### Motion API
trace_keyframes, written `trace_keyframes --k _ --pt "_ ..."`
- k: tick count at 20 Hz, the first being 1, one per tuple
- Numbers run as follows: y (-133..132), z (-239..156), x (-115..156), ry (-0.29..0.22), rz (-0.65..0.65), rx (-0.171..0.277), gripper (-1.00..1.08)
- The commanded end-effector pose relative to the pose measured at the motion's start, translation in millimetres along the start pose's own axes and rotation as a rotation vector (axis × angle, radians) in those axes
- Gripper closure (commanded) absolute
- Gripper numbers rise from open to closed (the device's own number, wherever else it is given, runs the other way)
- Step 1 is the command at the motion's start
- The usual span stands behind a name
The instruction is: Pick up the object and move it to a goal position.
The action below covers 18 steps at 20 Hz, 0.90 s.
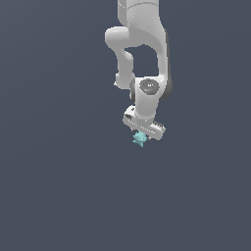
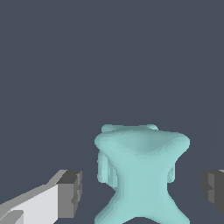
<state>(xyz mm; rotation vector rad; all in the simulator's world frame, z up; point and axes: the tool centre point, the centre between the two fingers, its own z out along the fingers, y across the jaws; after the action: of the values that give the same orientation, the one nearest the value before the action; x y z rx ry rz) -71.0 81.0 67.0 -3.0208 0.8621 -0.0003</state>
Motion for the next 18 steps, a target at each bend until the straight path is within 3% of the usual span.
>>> trace_keyframes --k 1,8,9,18 --pt "1 12 -1 0.000 0.001 0.000 -0.92" --pt "0 26 0 0.000 0.002 0.000 -0.92" --pt "0 26 0 0.000 0.002 0.000 1.08" --pt "0 26 0 0.000 0.002 0.000 1.08"
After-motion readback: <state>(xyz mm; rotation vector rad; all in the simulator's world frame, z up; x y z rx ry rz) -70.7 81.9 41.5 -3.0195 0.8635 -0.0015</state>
